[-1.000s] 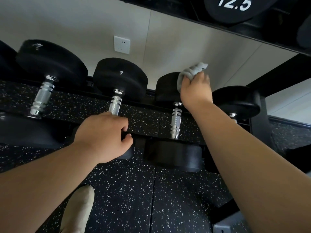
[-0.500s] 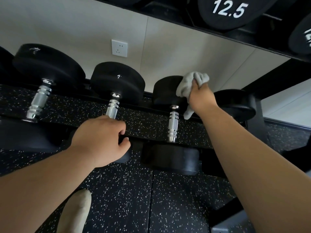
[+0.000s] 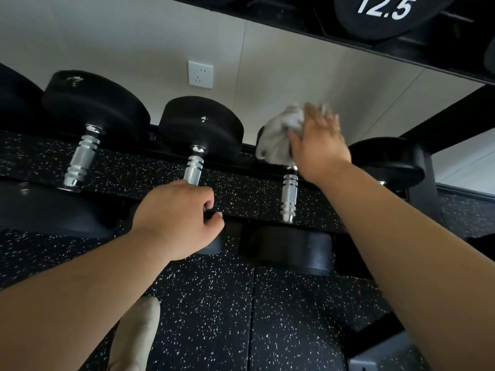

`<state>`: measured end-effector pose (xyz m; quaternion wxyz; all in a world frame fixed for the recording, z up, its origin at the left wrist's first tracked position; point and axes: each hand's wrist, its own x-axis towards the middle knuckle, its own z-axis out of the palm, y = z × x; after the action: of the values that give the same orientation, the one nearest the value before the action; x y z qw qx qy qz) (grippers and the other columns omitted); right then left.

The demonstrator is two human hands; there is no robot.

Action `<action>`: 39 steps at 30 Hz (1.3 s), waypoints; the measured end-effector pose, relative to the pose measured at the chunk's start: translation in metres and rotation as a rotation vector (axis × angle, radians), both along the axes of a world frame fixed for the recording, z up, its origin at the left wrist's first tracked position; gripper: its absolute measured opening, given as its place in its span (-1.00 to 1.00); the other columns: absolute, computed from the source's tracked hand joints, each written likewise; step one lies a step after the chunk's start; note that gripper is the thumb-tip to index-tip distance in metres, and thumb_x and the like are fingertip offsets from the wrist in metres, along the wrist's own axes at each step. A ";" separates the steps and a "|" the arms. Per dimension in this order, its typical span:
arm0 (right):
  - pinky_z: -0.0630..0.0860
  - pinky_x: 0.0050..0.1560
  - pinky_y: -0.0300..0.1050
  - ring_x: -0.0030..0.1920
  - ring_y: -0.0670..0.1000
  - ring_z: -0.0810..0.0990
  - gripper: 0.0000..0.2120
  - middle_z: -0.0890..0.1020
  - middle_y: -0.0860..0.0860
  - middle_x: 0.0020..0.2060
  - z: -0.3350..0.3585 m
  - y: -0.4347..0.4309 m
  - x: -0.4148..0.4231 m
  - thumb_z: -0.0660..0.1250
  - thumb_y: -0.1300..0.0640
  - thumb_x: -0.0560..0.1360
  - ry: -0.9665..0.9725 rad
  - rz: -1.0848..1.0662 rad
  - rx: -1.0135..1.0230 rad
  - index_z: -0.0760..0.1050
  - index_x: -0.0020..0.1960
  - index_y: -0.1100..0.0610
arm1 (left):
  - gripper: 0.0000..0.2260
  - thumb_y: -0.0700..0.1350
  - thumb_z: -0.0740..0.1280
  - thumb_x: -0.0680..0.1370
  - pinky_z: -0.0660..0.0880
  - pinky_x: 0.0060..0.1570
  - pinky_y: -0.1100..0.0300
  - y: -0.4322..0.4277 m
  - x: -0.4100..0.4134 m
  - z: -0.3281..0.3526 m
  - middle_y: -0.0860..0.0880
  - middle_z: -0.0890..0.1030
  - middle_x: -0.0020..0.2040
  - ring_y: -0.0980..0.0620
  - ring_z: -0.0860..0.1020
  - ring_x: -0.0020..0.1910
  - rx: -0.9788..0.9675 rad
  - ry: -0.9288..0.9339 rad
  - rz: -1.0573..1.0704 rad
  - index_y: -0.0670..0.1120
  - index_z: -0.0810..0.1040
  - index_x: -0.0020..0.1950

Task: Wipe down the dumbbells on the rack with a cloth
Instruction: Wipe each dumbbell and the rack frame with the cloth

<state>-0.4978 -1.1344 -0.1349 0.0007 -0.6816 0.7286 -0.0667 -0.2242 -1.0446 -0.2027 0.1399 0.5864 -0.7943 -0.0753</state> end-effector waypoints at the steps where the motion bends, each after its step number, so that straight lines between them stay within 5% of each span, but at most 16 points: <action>1: -0.15 0.64 0.15 0.66 0.19 -0.14 -0.43 0.06 0.04 0.66 -0.002 -0.003 0.000 -0.04 -0.13 0.73 0.006 -0.057 -0.019 0.05 0.66 0.09 | -0.64 0.36 0.09 0.42 0.51 -0.18 0.14 0.000 0.000 0.000 0.19 0.55 -0.24 0.14 0.53 -0.18 0.004 0.016 0.007 0.17 0.53 -0.12; 5: -0.14 0.64 0.21 0.65 0.26 -0.14 -0.45 0.16 0.13 0.63 -0.010 -0.016 0.028 -0.01 -0.04 0.69 0.142 -0.104 -0.051 0.14 0.63 0.14 | -0.64 0.36 0.11 0.44 0.51 -0.13 0.13 0.000 0.001 -0.001 0.20 0.55 -0.27 0.15 0.52 -0.19 -0.009 0.050 0.002 0.16 0.54 -0.14; 13: -0.14 0.61 0.28 0.62 0.34 -0.07 -0.41 0.23 0.11 0.59 -0.020 -0.012 0.039 0.20 -0.21 0.56 0.574 0.365 0.032 0.34 0.53 -0.02 | -0.62 0.36 0.09 0.45 0.48 -0.11 0.11 -0.001 0.001 -0.003 0.16 0.56 -0.24 0.09 0.53 -0.19 -0.017 0.021 -0.008 0.15 0.55 -0.13; 17: -0.15 0.62 0.25 0.63 0.30 -0.01 -0.48 0.32 0.08 0.57 -0.020 -0.011 0.038 0.33 -0.12 0.55 0.641 0.535 0.091 0.44 0.48 -0.02 | -0.63 0.35 0.09 0.44 0.50 -0.21 0.13 -0.002 0.001 -0.004 0.15 0.55 -0.23 0.08 0.52 -0.23 -0.013 0.001 0.004 0.15 0.53 -0.14; 21: 0.13 0.56 0.12 0.55 0.23 0.32 -0.62 0.54 0.06 0.41 -0.023 -0.014 0.023 0.43 0.12 0.54 0.416 0.563 -0.101 0.59 0.35 0.11 | -0.63 0.37 0.07 0.44 0.55 -0.20 0.11 -0.002 0.001 -0.007 0.16 0.54 -0.22 0.09 0.53 -0.21 -0.007 -0.013 0.015 0.17 0.53 -0.12; 27: 0.06 0.63 0.11 0.65 0.16 0.07 -0.49 0.22 -0.12 0.62 -0.028 0.009 -0.009 0.14 -0.09 0.68 0.035 0.141 -0.197 0.23 0.61 -0.06 | -0.61 0.37 0.09 0.43 0.55 -0.15 0.11 -0.002 0.001 -0.008 0.15 0.56 -0.20 0.09 0.55 -0.18 -0.018 -0.016 0.011 0.17 0.57 -0.09; 31: -0.04 0.65 0.07 0.65 0.17 0.02 -0.45 0.21 0.18 0.62 -0.040 0.028 -0.037 0.02 -0.08 0.73 -0.113 -0.232 -0.156 0.24 0.60 0.21 | -0.63 0.35 0.12 0.42 0.55 -0.18 0.11 -0.001 0.000 -0.008 0.15 0.55 -0.24 0.09 0.54 -0.19 -0.038 0.007 0.005 0.14 0.57 -0.13; 35: 0.44 0.36 0.02 0.37 0.29 0.49 -0.52 0.42 0.34 0.44 -0.045 0.038 -0.038 -0.03 -0.07 0.74 -0.387 -0.296 -0.057 0.44 0.34 0.27 | -0.64 0.32 0.14 0.44 0.55 -0.18 0.11 -0.001 0.000 -0.005 0.16 0.55 -0.29 0.11 0.53 -0.18 -0.064 0.000 -0.017 0.12 0.58 -0.14; 37: 0.41 0.35 -0.09 0.35 0.15 0.50 -0.50 0.34 0.26 0.53 -0.038 0.033 -0.023 0.01 -0.07 0.74 -0.436 -0.257 -0.100 0.34 0.47 0.26 | -0.63 0.33 0.12 0.44 0.54 -0.18 0.12 -0.001 0.000 -0.005 0.15 0.56 -0.27 0.10 0.54 -0.18 -0.052 -0.001 -0.020 0.12 0.58 -0.13; 39: 0.18 0.56 -0.10 0.55 0.09 0.28 -0.42 0.11 0.19 0.64 -0.033 0.024 -0.008 -0.02 -0.09 0.73 -0.369 -0.186 -0.136 0.13 0.63 0.23 | -0.63 0.33 0.12 0.44 0.53 -0.20 0.13 -0.001 0.000 -0.005 0.15 0.57 -0.26 0.10 0.54 -0.17 -0.054 -0.003 -0.023 0.13 0.58 -0.12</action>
<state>-0.5062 -1.1106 -0.1677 0.0821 -0.5863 0.7696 -0.2391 -0.2239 -1.0457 -0.2080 0.1535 0.5733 -0.8029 -0.0548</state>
